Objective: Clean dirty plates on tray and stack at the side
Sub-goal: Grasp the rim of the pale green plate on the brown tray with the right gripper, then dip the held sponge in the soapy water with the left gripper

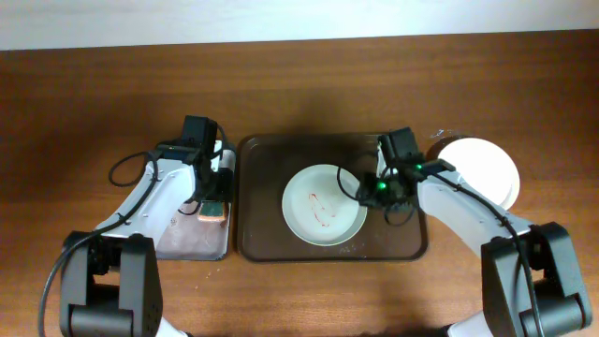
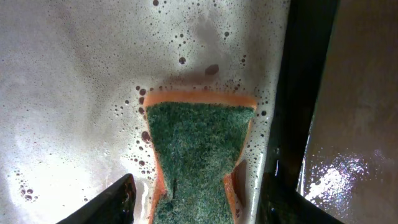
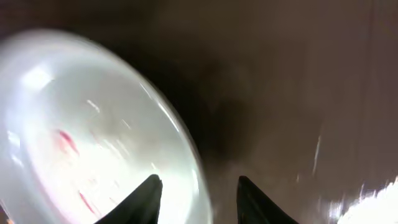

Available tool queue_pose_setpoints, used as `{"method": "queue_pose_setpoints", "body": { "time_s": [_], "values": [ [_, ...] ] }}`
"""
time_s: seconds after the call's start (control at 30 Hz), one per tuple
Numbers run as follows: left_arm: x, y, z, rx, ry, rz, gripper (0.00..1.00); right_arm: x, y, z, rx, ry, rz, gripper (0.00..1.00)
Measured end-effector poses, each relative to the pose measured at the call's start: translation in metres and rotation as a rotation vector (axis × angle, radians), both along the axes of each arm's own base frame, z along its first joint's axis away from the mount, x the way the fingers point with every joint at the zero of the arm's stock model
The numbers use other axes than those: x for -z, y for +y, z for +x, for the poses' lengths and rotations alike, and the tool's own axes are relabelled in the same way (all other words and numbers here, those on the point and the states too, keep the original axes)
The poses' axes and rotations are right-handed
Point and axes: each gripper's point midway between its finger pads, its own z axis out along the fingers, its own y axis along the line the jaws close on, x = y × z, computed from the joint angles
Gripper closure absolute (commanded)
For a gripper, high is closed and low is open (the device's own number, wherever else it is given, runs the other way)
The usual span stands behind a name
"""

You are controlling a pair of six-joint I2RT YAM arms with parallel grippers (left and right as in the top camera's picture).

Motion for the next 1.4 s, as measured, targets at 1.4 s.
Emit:
{"method": "queue_pose_setpoints", "body": {
  "time_s": [1.4],
  "values": [
    [0.012,0.001,-0.006,-0.014,0.005,-0.002,0.65,0.027,0.018,-0.009,0.242,0.184,0.108,0.96]
  ]
}}
